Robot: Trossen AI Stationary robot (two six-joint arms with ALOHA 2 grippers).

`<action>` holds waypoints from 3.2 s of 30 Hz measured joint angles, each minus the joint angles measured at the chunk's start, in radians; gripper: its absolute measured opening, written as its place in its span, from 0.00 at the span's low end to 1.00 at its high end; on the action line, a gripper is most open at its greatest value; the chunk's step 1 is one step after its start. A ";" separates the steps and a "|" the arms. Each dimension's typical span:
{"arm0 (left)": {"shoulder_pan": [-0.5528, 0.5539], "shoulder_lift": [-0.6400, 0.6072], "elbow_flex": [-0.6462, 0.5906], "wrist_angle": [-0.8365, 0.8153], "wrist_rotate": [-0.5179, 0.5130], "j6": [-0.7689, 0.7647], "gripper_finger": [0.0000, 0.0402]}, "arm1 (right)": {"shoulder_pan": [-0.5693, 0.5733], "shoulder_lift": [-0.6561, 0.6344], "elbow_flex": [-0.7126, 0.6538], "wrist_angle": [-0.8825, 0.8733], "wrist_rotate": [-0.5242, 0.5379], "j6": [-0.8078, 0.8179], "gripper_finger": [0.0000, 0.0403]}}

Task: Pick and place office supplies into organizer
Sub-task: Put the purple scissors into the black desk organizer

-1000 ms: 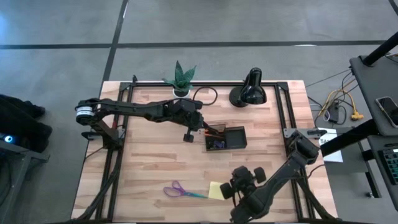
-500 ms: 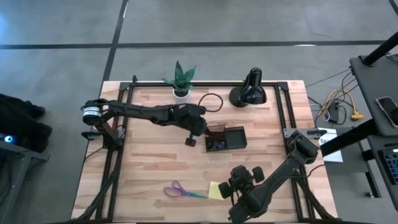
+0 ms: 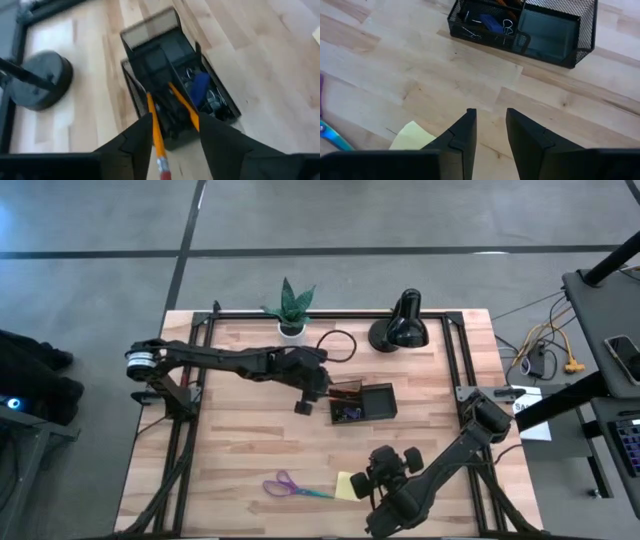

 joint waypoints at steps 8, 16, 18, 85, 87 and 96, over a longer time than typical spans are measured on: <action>-0.026 -0.045 0.020 -0.056 0.000 -0.006 0.44 | -0.003 0.000 -0.016 0.010 0.000 -0.002 0.25; -0.037 -0.112 0.025 -0.062 0.000 -0.034 0.46 | -0.008 0.000 -0.017 0.031 -0.001 -0.008 0.26; -0.040 -0.130 0.025 -0.051 0.001 -0.056 0.46 | -0.007 0.000 -0.017 0.032 -0.001 -0.011 0.26; -0.747 -0.122 -0.737 0.659 -0.044 -1.121 0.45 | -0.287 0.421 0.279 1.045 -0.405 -1.584 0.28; -0.746 -0.082 -0.722 0.686 -0.047 -1.121 0.45 | -0.286 0.421 0.286 0.987 -0.387 -1.575 0.28; -0.745 0.071 -0.667 0.842 -0.048 -1.070 0.45 | -0.285 0.423 0.321 0.928 -0.303 -1.568 0.28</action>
